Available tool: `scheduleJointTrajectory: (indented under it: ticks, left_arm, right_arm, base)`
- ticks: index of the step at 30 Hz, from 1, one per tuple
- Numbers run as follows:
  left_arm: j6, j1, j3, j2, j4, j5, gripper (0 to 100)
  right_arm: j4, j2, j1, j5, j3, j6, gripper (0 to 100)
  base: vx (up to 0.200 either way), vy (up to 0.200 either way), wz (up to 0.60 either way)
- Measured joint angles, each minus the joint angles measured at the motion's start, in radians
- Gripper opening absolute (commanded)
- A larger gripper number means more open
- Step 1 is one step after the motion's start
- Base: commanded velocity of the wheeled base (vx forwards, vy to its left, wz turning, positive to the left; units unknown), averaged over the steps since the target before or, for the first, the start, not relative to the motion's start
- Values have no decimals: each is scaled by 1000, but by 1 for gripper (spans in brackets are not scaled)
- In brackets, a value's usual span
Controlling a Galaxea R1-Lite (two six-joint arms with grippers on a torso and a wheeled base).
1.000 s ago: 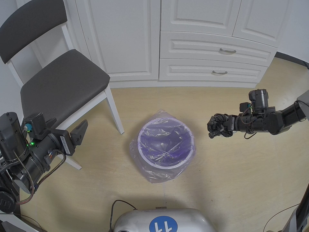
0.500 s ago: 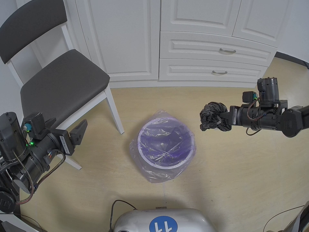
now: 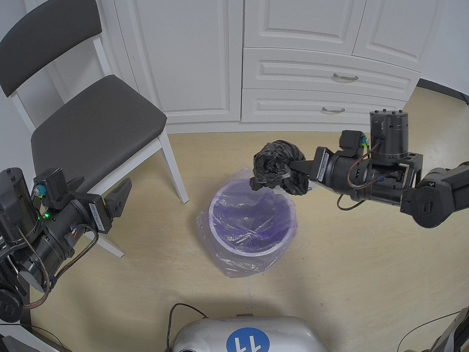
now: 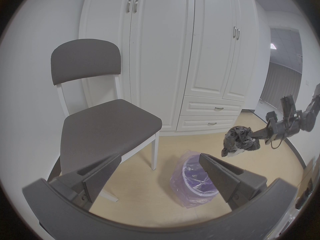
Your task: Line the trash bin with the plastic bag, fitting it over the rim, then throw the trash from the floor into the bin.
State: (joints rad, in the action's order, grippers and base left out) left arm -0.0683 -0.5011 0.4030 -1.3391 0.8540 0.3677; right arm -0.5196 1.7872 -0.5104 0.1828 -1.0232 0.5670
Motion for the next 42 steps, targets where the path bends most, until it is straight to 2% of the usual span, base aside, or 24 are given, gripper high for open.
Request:
scheduleJointTrajectory:
  ticks: [5, 15, 24, 27, 31, 42]
  left_arm:
    - [1, 6, 4, 6, 0, -2, 100]
    - [0, 13, 10, 8, 0, -4, 100]
    - [0, 21, 11, 8, 0, -5, 100]
    - [0, 22, 11, 6, 0, -5, 100]
    - [0, 23, 10, -1, 0, -5, 100]
    - [3, 23, 9, -47, 1, -5, 100]
  right_arm:
    - [-104, 75, -63, -1, 3, 97, 0]
    - [-309, 276, -107, 4, 8, 186, 0]
    - [-485, 491, -78, 11, -22, 210, 0]
    - [-524, 554, -58, 36, -58, 227, 0]
    - [-540, 621, -28, 72, -110, 247, 0]
    - [-540, 738, 17, 86, -227, 252, 0]
  base:
    - [0, 0, 0]
    - [0, 0, 0]
    - [0, 0, 0]
    - [0, 0, 0]
    - [0, 0, 0]
    - [0, 0, 0]
